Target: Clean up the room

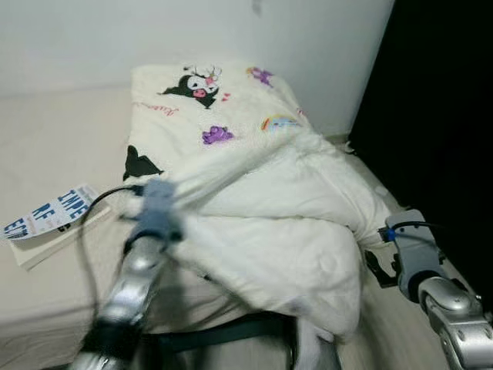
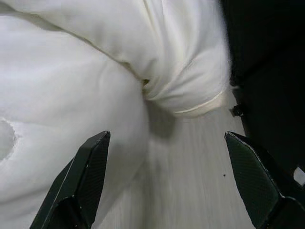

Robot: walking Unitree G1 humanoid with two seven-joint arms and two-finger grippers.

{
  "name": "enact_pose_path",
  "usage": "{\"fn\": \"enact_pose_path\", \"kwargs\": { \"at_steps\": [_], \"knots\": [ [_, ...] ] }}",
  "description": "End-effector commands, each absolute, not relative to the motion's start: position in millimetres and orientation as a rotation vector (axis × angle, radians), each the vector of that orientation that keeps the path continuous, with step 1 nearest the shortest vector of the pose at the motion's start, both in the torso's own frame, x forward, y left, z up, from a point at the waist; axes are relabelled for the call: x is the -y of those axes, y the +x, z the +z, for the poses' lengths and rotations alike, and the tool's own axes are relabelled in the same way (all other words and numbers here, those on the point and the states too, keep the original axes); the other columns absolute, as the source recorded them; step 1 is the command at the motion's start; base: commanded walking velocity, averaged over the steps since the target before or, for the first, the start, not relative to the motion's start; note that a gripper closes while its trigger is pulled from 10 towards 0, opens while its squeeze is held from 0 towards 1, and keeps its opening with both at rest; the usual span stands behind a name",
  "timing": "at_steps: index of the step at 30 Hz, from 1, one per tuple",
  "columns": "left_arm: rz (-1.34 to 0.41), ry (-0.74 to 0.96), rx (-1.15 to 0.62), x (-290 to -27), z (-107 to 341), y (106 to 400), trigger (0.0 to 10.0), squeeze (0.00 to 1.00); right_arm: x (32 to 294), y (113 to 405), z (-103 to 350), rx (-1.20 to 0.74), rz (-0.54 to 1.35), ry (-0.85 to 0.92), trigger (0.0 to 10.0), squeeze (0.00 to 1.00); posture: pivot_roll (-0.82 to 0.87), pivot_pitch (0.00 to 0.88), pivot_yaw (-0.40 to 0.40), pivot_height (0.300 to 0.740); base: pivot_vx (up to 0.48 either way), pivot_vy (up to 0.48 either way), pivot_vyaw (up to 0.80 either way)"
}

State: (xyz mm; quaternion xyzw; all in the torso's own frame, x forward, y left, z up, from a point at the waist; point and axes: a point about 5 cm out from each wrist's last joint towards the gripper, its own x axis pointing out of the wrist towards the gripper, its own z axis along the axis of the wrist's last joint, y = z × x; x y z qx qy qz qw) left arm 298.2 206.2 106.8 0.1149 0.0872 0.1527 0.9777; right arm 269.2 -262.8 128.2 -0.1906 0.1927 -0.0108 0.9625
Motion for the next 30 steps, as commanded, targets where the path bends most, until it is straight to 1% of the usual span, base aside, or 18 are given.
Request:
{"fn": "enact_pose_path", "kwargs": {
  "at_steps": [1, 2, 3, 5, 7, 8, 11, 14, 15, 19, 20, 22, 23, 24, 26, 27, 29, 30],
  "knots": [
    [0.392, 0.227, -0.228, -231, 101, 284, 0.0, 0.00, 264, 267, 122, -0.412, -0.018, -0.388, 10.0, 0.00, -0.04, 0.139, 0.015, 0.517, 0.000, 0.000, 0.00],
    [0.458, 0.204, -0.272, -253, 91, 253, 0.0, 0.00, 261, 268, 121, -0.414, -0.004, -0.385, 10.0, 0.00, -0.02, 0.146, 0.012, 0.517, 0.000, 0.000, 0.00],
    [0.508, 0.192, -0.306, -268, 86, 227, 0.0, 0.00, 259, 269, 119, -0.418, 0.010, -0.383, 10.0, 0.00, -0.01, 0.146, 0.007, 0.517, 0.000, 0.000, 0.00],
    [0.508, 0.192, -0.306, -268, 86, 227, 0.0, 0.00, 259, 269, 119, -0.418, 0.010, -0.383, 10.0, 0.00, -0.01, 0.146, 0.007, 0.517, 0.000, 0.000, 0.00],
    [0.569, 0.182, -0.342, -280, 86, 197, 0.0, 0.00, 256, 269, 116, -0.427, 0.030, -0.384, 10.0, 0.00, 0.00, 0.150, 0.000, 0.517, 0.000, 0.000, 0.00],
    [0.590, 0.178, -0.356, -282, 88, 186, 0.0, 0.00, 255, 270, 114, -0.433, 0.037, -0.385, 10.0, 0.00, 0.01, 0.149, -0.005, 0.517, 0.000, 0.000, 0.00],
    [0.602, 0.173, -0.369, -282, 90, 178, 0.0, 0.00, 255, 270, 113, -0.438, 0.042, -0.388, 10.0, 0.00, 0.01, 0.149, -0.005, 0.517, 0.000, 0.000, 0.00],
    [0.568, 0.169, -0.440, -276, 88, 155, 0.0, 0.00, 255, 274, 114, -0.441, 0.049, -0.394, 10.0, 0.00, 0.02, 0.149, -0.008, 0.517, 0.000, 0.000, 0.00],
    [0.568, 0.169, -0.440, -276, 88, 155, 0.0, 0.00, 255, 274, 114, -0.441, 0.049, -0.394, 10.0, 0.00, 0.02, 0.149, -0.008, 0.517, 0.000, 0.000, 0.00],
    [0.502, 0.178, -0.576, -265, 74, 125, 0.0, 0.00, 262, 273, 112, -0.477, 0.029, -0.405, 10.0, 0.00, 0.02, 0.157, -0.004, 0.517, 0.000, 0.000, 0.00],
    [0.502, 0.178, -0.576, -265, 74, 125, 0.0, 0.00, 262, 273, 112, -0.477, 0.029, -0.405, 10.0, 0.00, 0.02, 0.157, -0.004, 0.517, 0.000, 0.000, 0.00],
    [0.489, 0.174, -0.623, -263, 69, 117, 0.0, 0.00, 265, 271, 110, -0.497, 0.016, -0.404, 10.0, 0.00, 0.02, 0.157, -0.001, 0.517, 0.000, 0.000, 0.00],
    [0.482, 0.168, -0.670, -260, 64, 108, 0.0, 0.00, 268, 269, 107, -0.519, 0.006, -0.401, 10.0, 0.00, 0.02, 0.158, 0.001, 0.517, 0.000, 0.000, 0.00],
    [0.482, 0.168, -0.670, -260, 64, 108, 0.0, 0.00, 268, 269, 107, -0.519, 0.006, -0.401, 10.0, 0.00, 0.02, 0.158, 0.001, 0.517, 0.000, 0.000, 0.00],
    [0.487, 0.147, -0.752, -258, 56, 90, 0.0, 0.00, 272, 264, 103, -0.558, -0.012, -0.397, 10.0, 0.00, 0.02, 0.160, 0.005, 0.517, 0.000, 0.000, 0.00],
    [0.487, 0.147, -0.752, -258, 56, 90, 0.0, 0.00, 272, 264, 103, -0.558, -0.012, -0.397, 10.0, 0.00, 0.02, 0.160, 0.005, 0.517, 0.000, 0.000, 0.00],
    [0.486, 0.117, -0.835, -254, 52, 73, 0.0, 0.00, 277, 261, 99, -0.591, -0.035, -0.390, 10.0, 0.00, 0.02, 0.160, 0.010, 0.517, 0.000, 0.000, 0.00],
    [0.486, 0.117, -0.835, -254, 52, 73, 0.0, 0.00, 277, 261, 99, -0.591, -0.035, -0.390, 10.0, 0.00, 0.02, 0.160, 0.010, 0.517, 0.000, 0.000, 0.00]
  ]
}}
